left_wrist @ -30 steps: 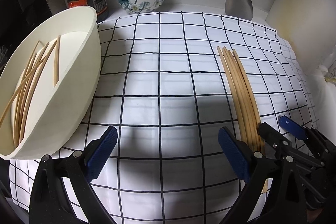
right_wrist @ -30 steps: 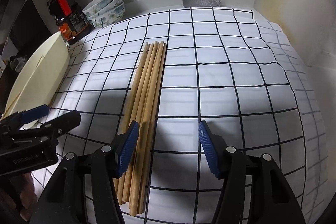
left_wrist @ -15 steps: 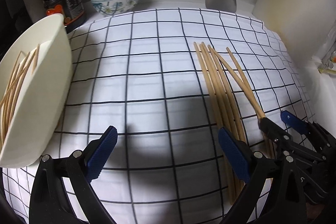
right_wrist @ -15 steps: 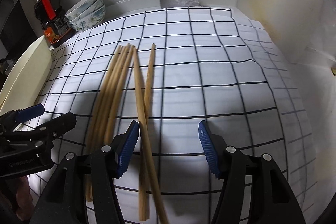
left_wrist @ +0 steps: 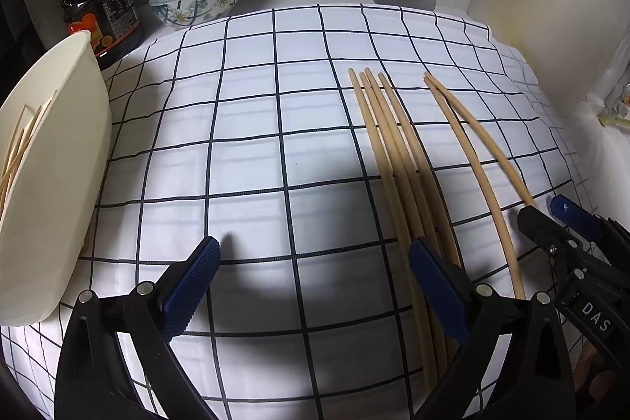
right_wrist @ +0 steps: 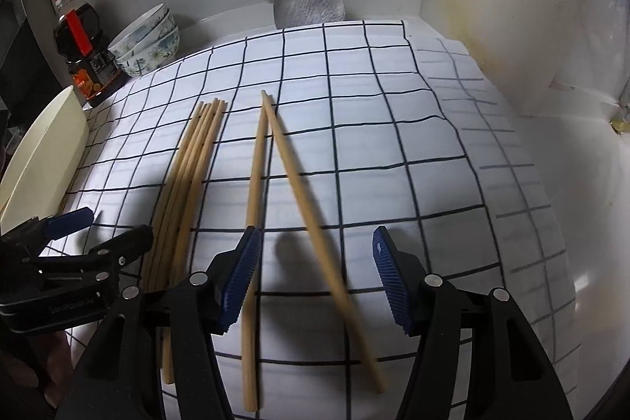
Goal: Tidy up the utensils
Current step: 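Close the left tool on a chopstick while the right tool grasps another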
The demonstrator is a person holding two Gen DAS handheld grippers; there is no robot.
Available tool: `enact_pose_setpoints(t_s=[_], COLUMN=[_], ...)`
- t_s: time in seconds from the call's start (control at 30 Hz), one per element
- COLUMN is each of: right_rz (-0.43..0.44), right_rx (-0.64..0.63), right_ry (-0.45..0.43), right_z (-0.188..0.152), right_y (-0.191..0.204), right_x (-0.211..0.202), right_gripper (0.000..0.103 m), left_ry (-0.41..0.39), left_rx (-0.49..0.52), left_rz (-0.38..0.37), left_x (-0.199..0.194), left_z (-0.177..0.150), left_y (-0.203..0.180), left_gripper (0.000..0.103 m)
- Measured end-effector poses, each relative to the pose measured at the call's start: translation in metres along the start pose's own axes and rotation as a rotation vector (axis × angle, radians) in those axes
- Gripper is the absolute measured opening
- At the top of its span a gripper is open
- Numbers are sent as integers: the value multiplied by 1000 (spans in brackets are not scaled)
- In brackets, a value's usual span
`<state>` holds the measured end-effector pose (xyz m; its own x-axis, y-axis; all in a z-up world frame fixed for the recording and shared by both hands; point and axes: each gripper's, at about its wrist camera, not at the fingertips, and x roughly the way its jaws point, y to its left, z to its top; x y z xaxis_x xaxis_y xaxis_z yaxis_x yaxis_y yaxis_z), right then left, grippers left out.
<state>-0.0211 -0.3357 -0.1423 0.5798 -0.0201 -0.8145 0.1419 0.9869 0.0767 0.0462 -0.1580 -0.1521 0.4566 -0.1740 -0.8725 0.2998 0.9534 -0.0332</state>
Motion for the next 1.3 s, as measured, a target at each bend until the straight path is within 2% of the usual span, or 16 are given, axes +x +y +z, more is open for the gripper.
enact_pose_setpoints(t_s=[0.53, 0.73, 1.0, 1.1, 1.17, 1.23, 1.3], right_rz=[-54, -68, -73, -60, -51, -44, -36], right_rx=[4, -29, -96, -115, -125, -136, -154], right_ry=[2, -3, -22, -22, -20, -22, -23], right_z=[5, 5, 10, 14, 16, 17, 16], right_y=[-17, -14, -8, -4, -1, 2, 6], right_x=[9, 11, 18, 22, 24, 25, 25], right_gripper=[57, 57, 57, 57, 56, 52, 42], left_ry=[6, 10, -7, -20, -22, -23, -25], left_rx=[-7, 42, 32, 38, 47, 61, 77], left_rz=[-18, 30, 30, 25, 19, 11, 2], left_x=[1, 6, 9, 8, 7, 7, 5], left_z=[-2, -1, 4, 6, 8, 11, 12], left_y=[0, -12, -12, -14, -15, -18, -21], left_gripper=[96, 96, 93, 87, 78, 69, 57])
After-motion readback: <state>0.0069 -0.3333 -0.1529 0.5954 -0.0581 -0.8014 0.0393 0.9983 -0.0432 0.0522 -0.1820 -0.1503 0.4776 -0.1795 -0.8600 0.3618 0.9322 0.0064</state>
